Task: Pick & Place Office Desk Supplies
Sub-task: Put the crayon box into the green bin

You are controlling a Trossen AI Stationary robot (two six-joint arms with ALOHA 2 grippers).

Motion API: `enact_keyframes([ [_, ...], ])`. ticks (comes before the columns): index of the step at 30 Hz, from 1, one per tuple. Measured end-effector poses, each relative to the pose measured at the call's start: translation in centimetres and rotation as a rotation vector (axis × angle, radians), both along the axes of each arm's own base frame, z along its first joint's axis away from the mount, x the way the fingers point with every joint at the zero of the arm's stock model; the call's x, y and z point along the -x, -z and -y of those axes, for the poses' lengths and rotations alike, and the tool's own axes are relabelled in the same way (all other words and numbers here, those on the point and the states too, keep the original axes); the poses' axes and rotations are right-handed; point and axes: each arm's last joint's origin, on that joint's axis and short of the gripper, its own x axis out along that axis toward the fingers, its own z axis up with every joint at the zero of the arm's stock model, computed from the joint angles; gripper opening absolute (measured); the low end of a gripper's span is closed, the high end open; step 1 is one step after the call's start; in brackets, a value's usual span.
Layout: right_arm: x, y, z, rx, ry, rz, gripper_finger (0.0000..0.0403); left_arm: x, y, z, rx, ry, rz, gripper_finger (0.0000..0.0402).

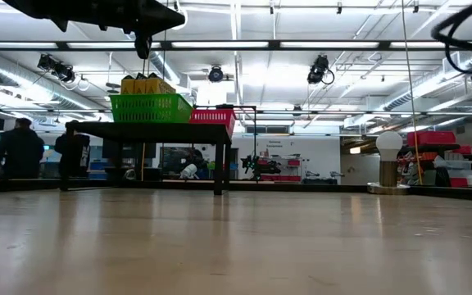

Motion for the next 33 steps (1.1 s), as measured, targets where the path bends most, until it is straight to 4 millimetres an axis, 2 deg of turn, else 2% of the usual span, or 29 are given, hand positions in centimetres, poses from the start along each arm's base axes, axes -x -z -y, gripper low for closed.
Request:
enact_keyframes([
  [8,-0.2,1.3,-0.2,0.024,0.042,-0.046,0.0245,0.0,0.0,0.0,0.001,-0.001,0.000,0.0007],
  [19,-0.7,1.5,0.0,0.022,0.049,-0.019,0.0192,0.1,0.0,0.0,0.003,-0.002,-0.006,0.0007],
  [24,-0.5,2.4,0.1,-0.021,0.034,0.013,0.0174,0.8,-0.4,0.1,-0.022,-0.034,0.009,0.0007],
  [29,-0.7,1.9,0.5,-0.031,0.018,0.040,0.0172,0.9,-0.1,0.1,-0.020,-0.040,-0.023,0.0007],
  [33,-1.2,0.5,1.5,0.000,0.002,0.136,0.0171,1.0,-0.1,0.1,-0.018,-0.045,-0.032,0.0007],
])
